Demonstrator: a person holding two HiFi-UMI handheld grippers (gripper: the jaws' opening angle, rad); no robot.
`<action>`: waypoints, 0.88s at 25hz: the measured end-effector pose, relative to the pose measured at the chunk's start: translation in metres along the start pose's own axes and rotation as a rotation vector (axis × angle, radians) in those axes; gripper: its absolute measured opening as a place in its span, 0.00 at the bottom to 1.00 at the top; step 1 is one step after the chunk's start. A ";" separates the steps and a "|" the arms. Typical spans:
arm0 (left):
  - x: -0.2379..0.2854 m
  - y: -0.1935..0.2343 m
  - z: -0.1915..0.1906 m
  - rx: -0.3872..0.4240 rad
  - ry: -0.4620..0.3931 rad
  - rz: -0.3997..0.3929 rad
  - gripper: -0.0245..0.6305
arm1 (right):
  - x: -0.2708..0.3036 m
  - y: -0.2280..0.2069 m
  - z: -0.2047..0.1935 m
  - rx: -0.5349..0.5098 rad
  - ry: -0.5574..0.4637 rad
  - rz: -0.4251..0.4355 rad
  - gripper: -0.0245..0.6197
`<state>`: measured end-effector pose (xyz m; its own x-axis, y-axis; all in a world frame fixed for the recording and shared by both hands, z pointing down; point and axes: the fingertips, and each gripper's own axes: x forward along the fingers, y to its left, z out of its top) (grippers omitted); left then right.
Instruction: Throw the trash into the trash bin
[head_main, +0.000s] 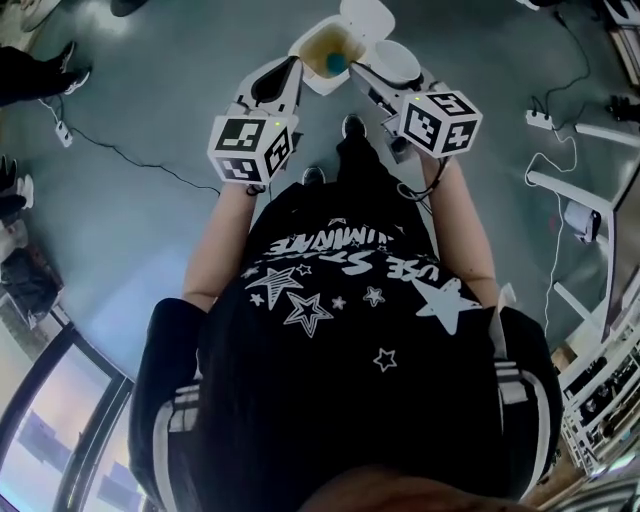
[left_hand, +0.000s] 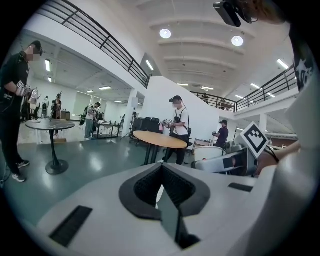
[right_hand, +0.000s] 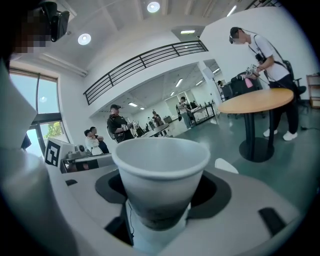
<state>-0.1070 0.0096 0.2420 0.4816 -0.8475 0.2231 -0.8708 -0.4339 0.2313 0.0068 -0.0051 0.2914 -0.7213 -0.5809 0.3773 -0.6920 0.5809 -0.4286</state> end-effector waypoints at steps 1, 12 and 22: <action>0.006 0.002 0.000 0.002 0.003 0.008 0.05 | 0.004 -0.006 0.004 -0.007 0.007 0.007 0.52; 0.084 0.013 0.001 -0.003 0.055 0.072 0.05 | 0.038 -0.077 0.033 -0.036 0.069 0.073 0.52; 0.144 0.013 0.000 0.009 0.093 0.121 0.05 | 0.060 -0.121 0.043 -0.066 0.121 0.159 0.52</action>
<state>-0.0486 -0.1184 0.2770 0.3795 -0.8622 0.3356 -0.9237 -0.3330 0.1893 0.0484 -0.1350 0.3305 -0.8174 -0.4082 0.4065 -0.5663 0.6984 -0.4376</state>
